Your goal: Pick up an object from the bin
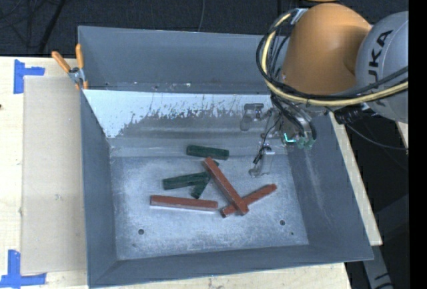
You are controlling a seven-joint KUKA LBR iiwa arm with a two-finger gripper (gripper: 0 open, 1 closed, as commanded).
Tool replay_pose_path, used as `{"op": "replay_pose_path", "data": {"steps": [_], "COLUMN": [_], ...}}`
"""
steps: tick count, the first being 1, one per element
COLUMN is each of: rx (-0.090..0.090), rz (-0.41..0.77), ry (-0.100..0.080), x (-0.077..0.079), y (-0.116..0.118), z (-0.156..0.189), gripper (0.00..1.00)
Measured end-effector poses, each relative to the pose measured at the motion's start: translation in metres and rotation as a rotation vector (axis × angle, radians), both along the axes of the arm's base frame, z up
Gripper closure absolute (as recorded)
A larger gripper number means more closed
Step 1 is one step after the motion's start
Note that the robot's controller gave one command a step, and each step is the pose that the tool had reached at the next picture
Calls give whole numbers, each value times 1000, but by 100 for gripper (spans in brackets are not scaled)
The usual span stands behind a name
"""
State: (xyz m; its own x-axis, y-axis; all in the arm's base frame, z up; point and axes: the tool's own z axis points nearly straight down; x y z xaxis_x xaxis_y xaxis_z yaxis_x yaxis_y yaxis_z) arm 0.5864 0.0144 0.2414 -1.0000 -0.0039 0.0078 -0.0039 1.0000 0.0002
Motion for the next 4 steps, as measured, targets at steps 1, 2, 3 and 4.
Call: {"op": "replay_pose_path", "data": {"steps": [1, 2, 3, 4], "rx": [0, 3, 1, 2], "rz": [91, 131, 128, 354], "ry": [3, -3, -7, -13], "x": [-43, -55, -54, -72], "y": [-40, -2, -4, 29], "z": [-151, -173, -172, -40], "gripper": [0, 0, 100, 100]}}
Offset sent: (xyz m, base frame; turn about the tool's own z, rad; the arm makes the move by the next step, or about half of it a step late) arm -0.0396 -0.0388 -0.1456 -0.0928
